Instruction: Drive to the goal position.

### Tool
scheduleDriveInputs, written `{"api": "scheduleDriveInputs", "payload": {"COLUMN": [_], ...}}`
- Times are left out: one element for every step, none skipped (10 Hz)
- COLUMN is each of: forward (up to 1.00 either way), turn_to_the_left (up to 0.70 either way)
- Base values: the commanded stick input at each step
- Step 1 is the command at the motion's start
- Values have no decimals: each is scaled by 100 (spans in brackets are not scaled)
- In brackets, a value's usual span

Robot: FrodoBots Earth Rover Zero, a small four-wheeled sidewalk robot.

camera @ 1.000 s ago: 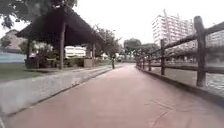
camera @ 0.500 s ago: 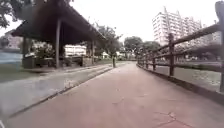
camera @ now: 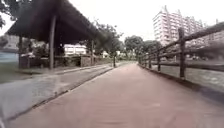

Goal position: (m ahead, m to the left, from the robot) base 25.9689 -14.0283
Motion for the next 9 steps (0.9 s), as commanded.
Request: {"api": "scheduleDriveInputs", "payload": {"forward": [100, 100, 100, 100, 100, 100, 100, 100, 100], "turn_to_the_left": [-26, -40, -40, -39, -12, -2, 0, 0, 0]}}
